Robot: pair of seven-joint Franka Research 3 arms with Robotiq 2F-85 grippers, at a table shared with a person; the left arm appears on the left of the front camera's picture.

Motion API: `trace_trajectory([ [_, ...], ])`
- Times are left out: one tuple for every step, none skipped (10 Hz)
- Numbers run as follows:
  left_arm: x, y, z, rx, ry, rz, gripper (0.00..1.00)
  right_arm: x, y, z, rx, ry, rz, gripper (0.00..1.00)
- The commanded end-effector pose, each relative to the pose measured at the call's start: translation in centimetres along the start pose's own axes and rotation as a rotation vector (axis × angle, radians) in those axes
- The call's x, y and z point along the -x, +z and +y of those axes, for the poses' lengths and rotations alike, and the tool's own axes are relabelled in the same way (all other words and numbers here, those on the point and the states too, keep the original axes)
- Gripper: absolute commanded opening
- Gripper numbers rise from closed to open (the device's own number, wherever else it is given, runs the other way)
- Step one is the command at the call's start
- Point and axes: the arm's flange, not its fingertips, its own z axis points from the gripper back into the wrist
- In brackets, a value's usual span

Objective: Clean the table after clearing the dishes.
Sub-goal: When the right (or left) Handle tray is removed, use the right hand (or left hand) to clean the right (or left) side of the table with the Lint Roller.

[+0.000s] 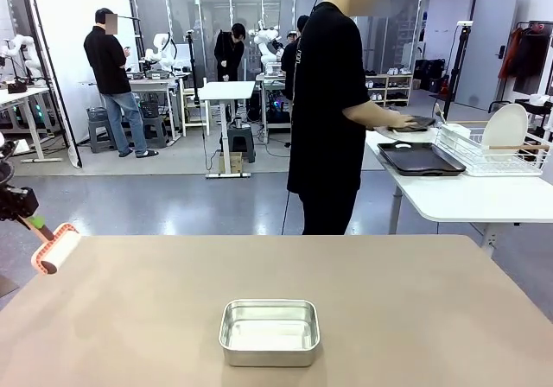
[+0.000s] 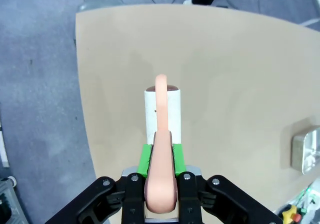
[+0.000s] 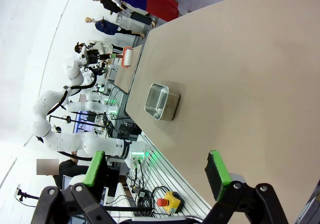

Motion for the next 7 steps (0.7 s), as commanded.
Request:
trace_trajectory([
  [0.6,0.7,-2.5,-0.08,-0.013,-0.015,0.21,0.1,-0.1,0.4,0.008,-0.002,-0.007,1.0],
  [0.4,0.9,-3.7,-0.099,-0.035,-0.01,0.21,0.1,-0.1,0.4,0.008,-0.002,-0.007,1.0],
  [0.1,0.9,-4.5,-0.107,-0.051,-0.007,0.21,0.1,-0.1,0.4,0.008,-0.002,-0.007,1.0],
  [0.0,0.7,-4.8,-0.092,-0.051,0.004,0.21,0.1,-0.1,0.4,0.008,-0.002,-0.007,1.0],
  [-0.4,1.1,-3.6,-0.063,-0.055,-0.002,0.21,0.1,-0.1,0.4,0.008,-0.002,-0.007,1.0],
  [-0.4,1.1,-3.6,-0.063,-0.055,-0.002,0.21,0.1,-0.1,0.4,0.008,-0.002,-0.007,1.0],
  [-0.4,1.1,-3.6,-0.063,-0.055,-0.002,0.21,0.1,-0.1,0.4,0.008,-0.002,-0.007,1.0],
])
